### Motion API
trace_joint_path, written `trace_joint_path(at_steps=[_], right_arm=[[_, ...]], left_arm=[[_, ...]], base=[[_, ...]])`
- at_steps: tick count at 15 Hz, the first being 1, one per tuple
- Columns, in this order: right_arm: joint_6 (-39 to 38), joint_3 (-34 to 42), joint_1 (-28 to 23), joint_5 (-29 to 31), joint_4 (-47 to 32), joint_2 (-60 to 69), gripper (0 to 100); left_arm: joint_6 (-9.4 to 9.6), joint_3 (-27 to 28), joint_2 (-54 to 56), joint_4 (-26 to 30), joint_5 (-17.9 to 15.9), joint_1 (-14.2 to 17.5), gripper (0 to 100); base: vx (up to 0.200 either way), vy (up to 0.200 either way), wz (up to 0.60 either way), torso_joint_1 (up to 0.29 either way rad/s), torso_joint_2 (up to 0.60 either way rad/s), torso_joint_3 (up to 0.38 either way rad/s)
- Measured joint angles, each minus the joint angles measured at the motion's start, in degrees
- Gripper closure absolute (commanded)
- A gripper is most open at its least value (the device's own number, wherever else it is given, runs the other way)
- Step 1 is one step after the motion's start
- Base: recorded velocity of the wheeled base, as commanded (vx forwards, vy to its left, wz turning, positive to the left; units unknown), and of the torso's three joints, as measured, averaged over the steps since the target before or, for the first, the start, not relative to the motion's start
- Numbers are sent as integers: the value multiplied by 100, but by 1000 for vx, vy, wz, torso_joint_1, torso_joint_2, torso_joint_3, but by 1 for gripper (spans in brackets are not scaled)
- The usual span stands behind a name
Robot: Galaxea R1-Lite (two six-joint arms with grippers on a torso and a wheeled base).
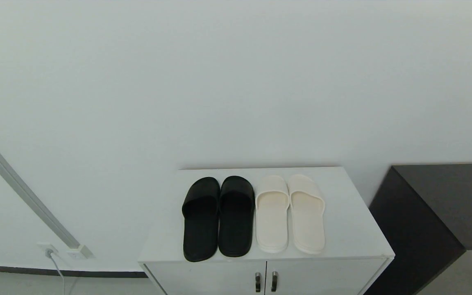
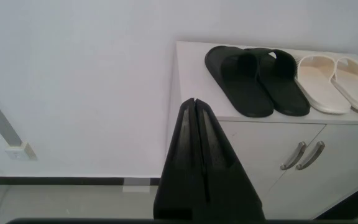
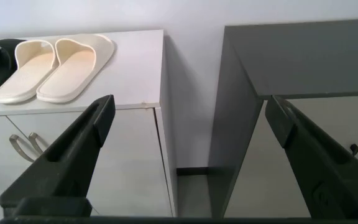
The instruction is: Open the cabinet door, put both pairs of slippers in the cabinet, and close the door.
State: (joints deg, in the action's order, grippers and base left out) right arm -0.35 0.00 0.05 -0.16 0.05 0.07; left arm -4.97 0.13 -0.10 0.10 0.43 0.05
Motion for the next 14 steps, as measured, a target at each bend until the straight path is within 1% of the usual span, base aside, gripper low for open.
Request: trace_joint_path(at_steps=[10, 14], right_arm=[[146, -5, -5, -63, -12, -17, 0], [227, -18, -68, -68, 5, -213, 0]], left_arm=[[-2, 5, 0, 0, -10, 0, 100], [0, 2, 0, 0, -21, 2, 100]], base=[[0, 0, 0, 0, 0, 0], [0, 0, 0, 0, 0, 0]])
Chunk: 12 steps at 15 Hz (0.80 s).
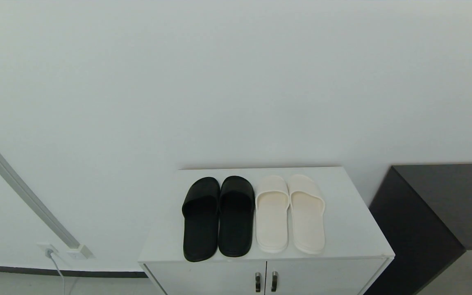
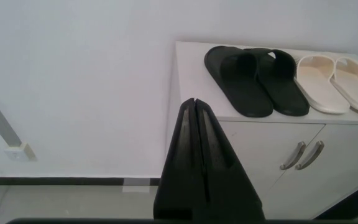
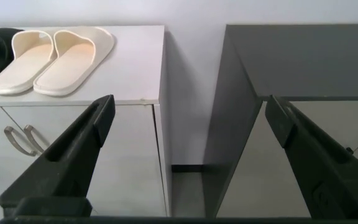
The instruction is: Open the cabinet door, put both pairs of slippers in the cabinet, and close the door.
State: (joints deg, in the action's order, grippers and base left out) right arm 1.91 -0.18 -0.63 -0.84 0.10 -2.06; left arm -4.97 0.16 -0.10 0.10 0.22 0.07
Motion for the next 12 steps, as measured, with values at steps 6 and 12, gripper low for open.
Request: trace_joint_path(at_steps=[6, 12], right_arm=[[-267, -1364, 110, -413, -294, -1240, 0], [-708, -1574, 547, -1120, 1096, -3842, 0]], left_arm=[[7, 0, 0, 0, -6, 0, 100], [7, 2, 0, 0, -6, -2, 100]], base=[[0, 0, 0, 0, 0, 0], [0, 0, 0, 0, 0, 0]])
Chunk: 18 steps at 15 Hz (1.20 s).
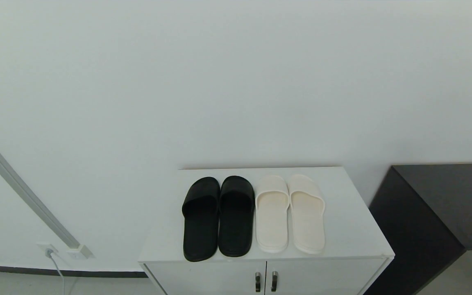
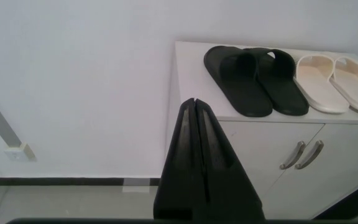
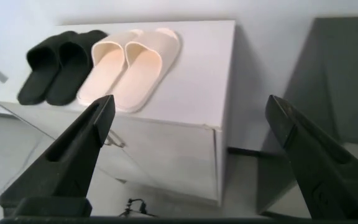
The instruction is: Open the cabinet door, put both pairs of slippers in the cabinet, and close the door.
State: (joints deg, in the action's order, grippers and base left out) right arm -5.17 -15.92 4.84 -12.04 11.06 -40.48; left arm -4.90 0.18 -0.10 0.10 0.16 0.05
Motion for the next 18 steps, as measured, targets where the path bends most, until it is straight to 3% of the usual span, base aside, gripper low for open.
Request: trace_joint_path(at_steps=[2, 6, 8, 12, 18], right_arm=[[-200, -30, 588, 397, 623, -805, 0], [-923, -223, 2948, 2255, 1488, -2205, 0], [-1090, -513, 3595, 2805, 1831, -2946, 0], [-1380, -1265, 4270, 3917, 2553, -4535, 0], [-1457, -2693, 4485, 5025, 3363, -6660, 0]], left_arm=[[1, 0, 0, 0, 0, 2, 100], [0, 0, 0, 4, -6, -2, 100], [0, 0, 0, 9, -9, 2, 100], [0, 0, 0, 9, -9, -2, 100], [1, 9, -20, 15, -11, -5, 100]], base=[[0, 0, 0, 0, 0, 0], [0, 0, 0, 0, 0, 0], [0, 0, 0, 0, 0, 0], [0, 0, 0, 0, 0, 0], [0, 0, 0, 0, 0, 0]])
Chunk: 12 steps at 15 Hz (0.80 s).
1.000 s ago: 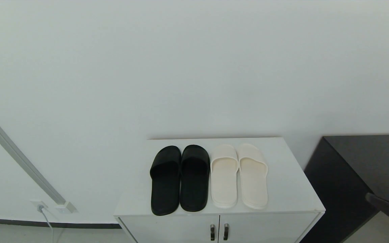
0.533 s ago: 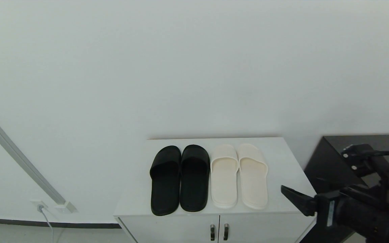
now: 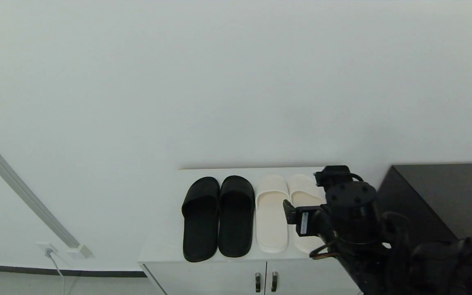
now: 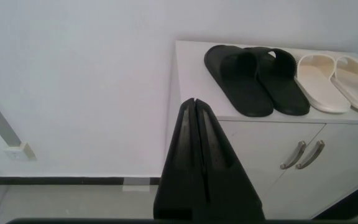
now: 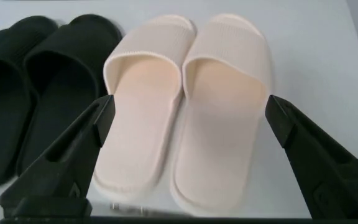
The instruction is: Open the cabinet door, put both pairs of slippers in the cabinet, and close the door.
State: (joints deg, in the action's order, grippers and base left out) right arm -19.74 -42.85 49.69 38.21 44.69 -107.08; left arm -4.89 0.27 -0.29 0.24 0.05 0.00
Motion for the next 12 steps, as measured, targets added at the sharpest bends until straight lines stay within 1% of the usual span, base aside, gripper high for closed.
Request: trace_joint_path(at_steps=[3, 4, 7, 12], right_arm=[[-7, -544, 0, 380, 35, -769, 0], [-43, -642, -5, 418, 41, -957, 0], [-130, -891, -61, 430, 50, -1398, 0], [-93, -1451, -389, 441, 339, -2070, 0]], left_arm=[[-1, 2, -4, 2, 0, 0, 100], [-1, 2, -4, 2, 0, 0, 100], [-1, 0, -9, 2, 0, -7, 100], [-1, -5, -11, 2, 0, -7, 100]], base=[[0, 0, 0, 0, 0, 0], [0, 0, 0, 0, 0, 0], [0, 0, 0, 0, 0, 0], [0, 0, 0, 0, 0, 0]])
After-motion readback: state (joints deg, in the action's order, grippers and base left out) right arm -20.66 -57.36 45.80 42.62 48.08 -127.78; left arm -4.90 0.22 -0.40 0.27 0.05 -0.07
